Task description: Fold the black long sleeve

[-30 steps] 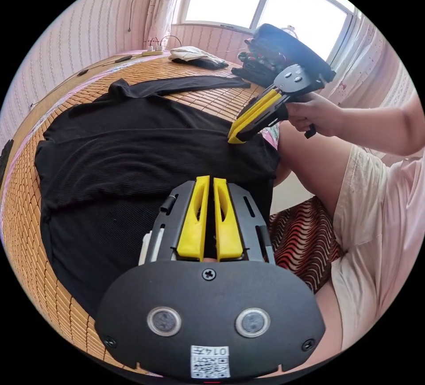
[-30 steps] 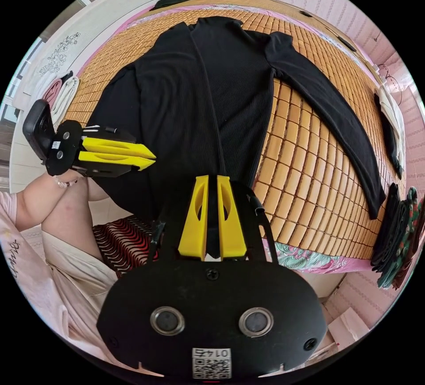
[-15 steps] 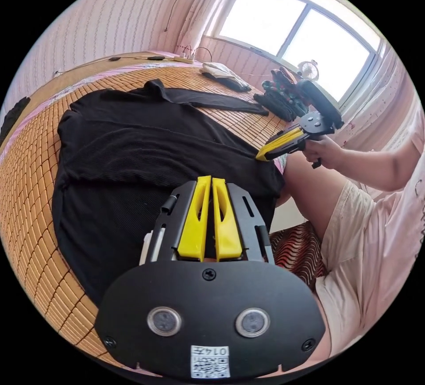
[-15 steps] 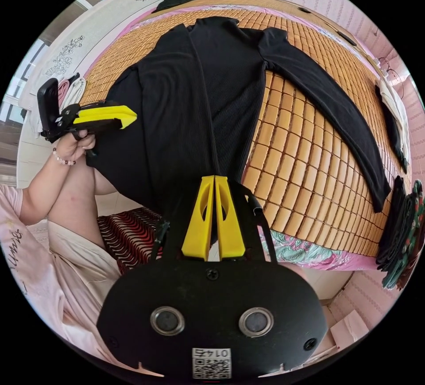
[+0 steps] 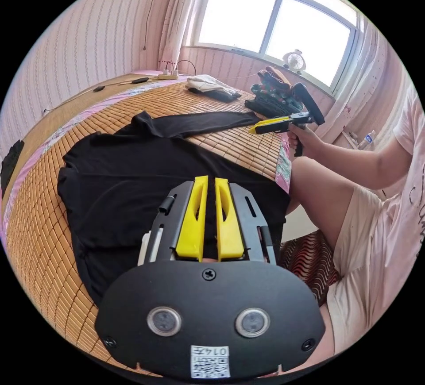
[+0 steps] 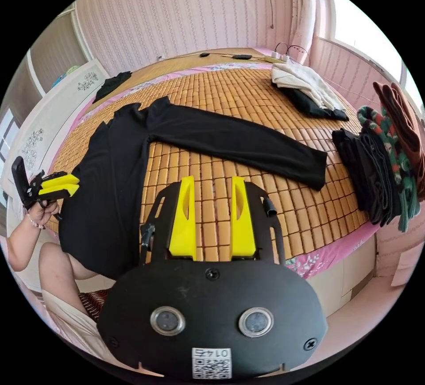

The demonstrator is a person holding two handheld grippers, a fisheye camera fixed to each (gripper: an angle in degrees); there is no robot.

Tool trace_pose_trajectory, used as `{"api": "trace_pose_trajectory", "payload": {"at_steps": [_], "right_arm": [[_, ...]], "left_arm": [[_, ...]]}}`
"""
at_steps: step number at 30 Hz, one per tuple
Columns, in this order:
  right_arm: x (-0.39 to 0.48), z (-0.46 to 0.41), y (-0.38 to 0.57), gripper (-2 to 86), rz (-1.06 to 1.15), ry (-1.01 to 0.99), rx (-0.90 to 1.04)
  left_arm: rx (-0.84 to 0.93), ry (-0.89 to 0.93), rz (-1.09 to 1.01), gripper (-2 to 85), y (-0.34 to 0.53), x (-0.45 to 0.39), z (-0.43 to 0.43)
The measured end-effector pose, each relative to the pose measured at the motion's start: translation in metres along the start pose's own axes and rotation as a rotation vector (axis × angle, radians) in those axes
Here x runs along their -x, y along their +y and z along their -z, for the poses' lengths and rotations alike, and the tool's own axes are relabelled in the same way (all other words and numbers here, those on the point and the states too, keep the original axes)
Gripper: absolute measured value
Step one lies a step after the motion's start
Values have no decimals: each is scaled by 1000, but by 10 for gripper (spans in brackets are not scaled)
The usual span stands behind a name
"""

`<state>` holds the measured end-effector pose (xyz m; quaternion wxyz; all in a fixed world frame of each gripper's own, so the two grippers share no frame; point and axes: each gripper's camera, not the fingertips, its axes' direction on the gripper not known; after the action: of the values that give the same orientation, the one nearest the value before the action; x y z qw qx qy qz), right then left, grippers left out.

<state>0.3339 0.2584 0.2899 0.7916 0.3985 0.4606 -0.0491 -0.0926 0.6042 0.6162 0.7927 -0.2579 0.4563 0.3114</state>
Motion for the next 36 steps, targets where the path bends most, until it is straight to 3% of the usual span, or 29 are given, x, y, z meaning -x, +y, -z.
{"api": "trace_pose_trajectory", "payload": {"at_steps": [4, 7, 12, 17, 24, 31, 36], "right_arm": [[-37, -7, -12, 113, -80, 16, -38], [-50, -12, -14, 91, -119, -151, -33], [17, -26, -55, 45, 198, -509, -73], [144, -65, -137, 71, 463, -676, 40], [328, -128, -233, 100, 701, -545, 210], [411, -202, -256, 44, 775, -373, 495], [422, -205, -277, 12, 711, -568, 438]], "left_arm": [[97, -27, -64, 49, -37, 6, -18], [145, -47, -17, 47, -54, 22, -22], [134, -204, 166, 51, -26, 71, 20], [213, -428, 262, 53, 29, 102, 62], [226, -421, 322, 63, 70, 129, 71], [200, -301, 366, 67, 77, 149, 51], [132, -213, 429, 9, 89, 161, 56]]}}
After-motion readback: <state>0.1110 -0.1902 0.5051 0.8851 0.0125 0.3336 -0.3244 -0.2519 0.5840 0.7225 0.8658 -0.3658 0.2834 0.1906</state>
